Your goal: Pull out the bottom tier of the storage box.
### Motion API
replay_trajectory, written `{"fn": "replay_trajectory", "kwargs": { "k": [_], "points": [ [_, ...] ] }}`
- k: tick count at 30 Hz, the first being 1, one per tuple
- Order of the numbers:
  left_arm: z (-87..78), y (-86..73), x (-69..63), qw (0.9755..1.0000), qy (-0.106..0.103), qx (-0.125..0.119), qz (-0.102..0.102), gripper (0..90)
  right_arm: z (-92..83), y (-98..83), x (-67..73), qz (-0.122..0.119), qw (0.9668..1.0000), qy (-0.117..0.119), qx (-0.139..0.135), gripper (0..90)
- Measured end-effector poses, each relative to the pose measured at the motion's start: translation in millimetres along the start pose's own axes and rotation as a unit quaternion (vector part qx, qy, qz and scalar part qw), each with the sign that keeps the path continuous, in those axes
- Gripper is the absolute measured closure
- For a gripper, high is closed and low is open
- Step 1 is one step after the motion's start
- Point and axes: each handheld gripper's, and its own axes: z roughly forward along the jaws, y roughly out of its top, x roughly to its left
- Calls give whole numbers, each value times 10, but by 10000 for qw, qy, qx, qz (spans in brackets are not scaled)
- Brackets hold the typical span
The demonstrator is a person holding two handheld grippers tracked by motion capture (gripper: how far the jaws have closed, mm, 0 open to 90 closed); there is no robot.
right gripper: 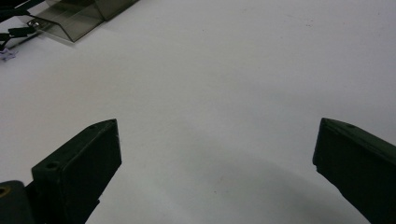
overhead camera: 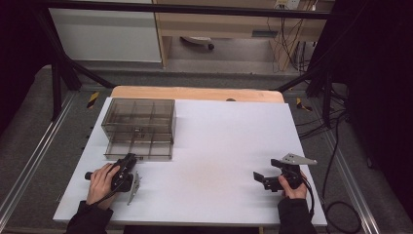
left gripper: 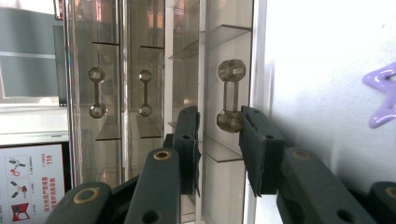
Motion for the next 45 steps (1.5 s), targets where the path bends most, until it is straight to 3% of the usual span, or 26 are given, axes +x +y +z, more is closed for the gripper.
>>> {"fn": "replay_trajectory", "kwargs": {
  "k": [17, 26, 35, 45],
  "points": [
    [-1, -4, -10, 9999, -78, -19, -95, 678, 0, -1, 1, 6, 10000, -5, 5, 18],
    [-1, -8, 13, 9997, -216, -51, -139, 647, 0, -1, 4, 16, 10000, -5, 16, 18],
    [2, -2, 61, 9988, -364, 37, -330, 621, 2, -1, 1, 3, 10000, -12, 13, 18],
    [6, -2, 126, 9970, -402, 123, -644, 522, 2, -1, -2, 1, 10000, -15, 15, 18]
  ]
}}
